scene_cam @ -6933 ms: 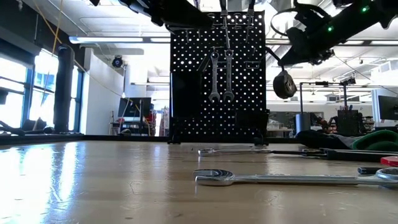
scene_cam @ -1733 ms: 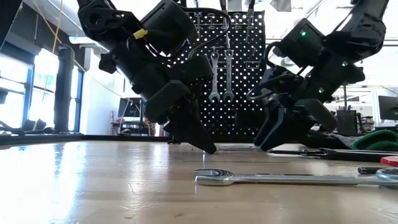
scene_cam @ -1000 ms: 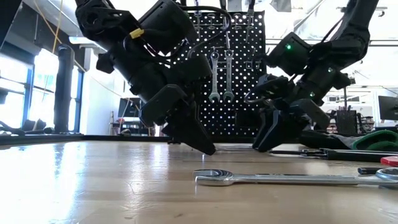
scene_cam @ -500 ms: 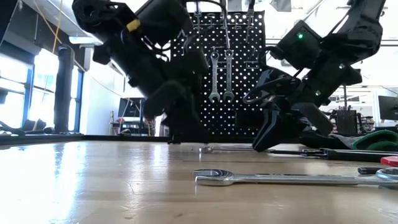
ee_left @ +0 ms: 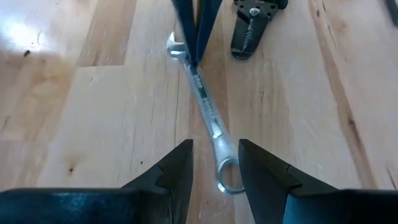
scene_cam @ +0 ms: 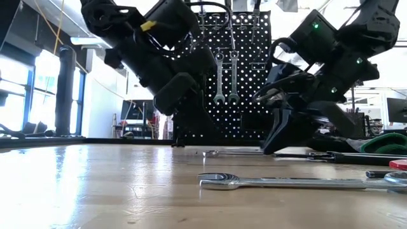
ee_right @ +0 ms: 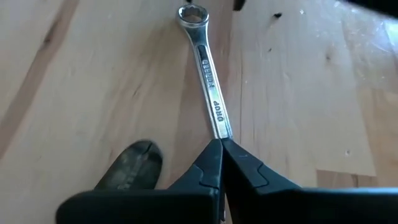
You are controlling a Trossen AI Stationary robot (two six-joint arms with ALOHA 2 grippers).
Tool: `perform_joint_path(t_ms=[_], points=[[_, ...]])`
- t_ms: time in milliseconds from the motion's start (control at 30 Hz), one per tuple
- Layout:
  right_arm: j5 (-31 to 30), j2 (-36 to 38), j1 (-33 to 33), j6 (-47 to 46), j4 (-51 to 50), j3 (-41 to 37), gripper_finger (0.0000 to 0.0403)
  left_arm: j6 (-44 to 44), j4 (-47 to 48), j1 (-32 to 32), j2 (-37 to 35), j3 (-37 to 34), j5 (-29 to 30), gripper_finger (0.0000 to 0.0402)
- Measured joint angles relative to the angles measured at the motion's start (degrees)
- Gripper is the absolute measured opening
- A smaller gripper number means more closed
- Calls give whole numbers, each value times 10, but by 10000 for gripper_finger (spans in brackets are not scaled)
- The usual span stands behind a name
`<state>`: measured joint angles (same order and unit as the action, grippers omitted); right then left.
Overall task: Hang tools onto peg board
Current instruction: Hang the silver wrench on the peg board
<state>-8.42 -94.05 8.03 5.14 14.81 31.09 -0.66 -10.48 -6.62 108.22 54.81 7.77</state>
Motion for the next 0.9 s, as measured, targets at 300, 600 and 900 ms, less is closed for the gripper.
perform_joint_path(t_ms=[300, 600, 900], points=[[4, 17, 3, 1, -91, 45, 1, -12, -1, 10, 0, 1, -50, 122], [16, 18, 4, 4, -103, 64, 32, -13, -20, 6, 22, 1, -57, 122], [11, -6, -5, -2, -114, 64, 125, -13, -47, 4, 39, 1, -57, 122]])
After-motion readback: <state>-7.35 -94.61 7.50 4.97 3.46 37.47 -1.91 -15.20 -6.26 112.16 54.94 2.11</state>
